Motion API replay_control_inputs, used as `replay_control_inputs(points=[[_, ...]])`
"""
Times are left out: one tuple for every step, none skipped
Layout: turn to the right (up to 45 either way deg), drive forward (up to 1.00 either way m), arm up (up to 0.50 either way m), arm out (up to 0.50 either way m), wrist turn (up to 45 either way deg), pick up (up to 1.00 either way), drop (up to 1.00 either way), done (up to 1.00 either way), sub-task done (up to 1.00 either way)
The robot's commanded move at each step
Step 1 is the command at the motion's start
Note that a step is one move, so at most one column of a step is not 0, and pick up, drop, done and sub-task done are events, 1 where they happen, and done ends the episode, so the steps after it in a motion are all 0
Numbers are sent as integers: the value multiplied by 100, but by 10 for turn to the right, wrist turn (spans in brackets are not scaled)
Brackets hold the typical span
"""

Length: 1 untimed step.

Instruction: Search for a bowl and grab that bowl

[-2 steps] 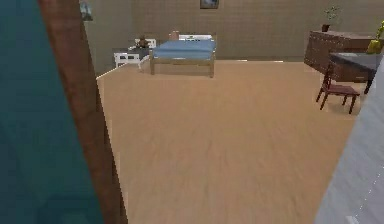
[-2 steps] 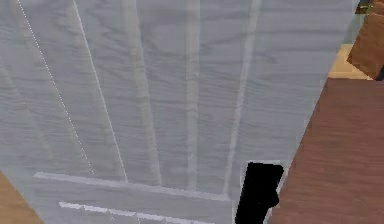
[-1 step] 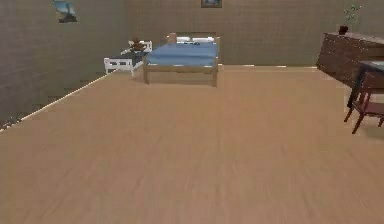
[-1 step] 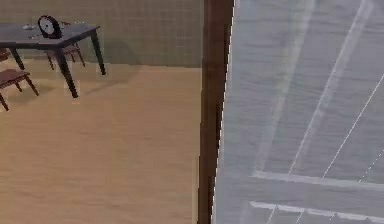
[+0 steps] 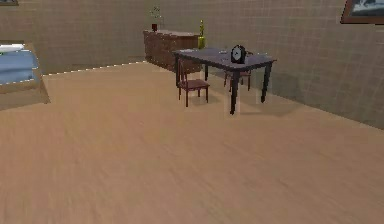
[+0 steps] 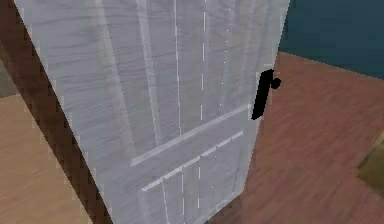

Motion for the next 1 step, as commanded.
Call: replay_control_inputs(points=[[150, 0, 0, 0, 0, 0, 0, 0, 0]])
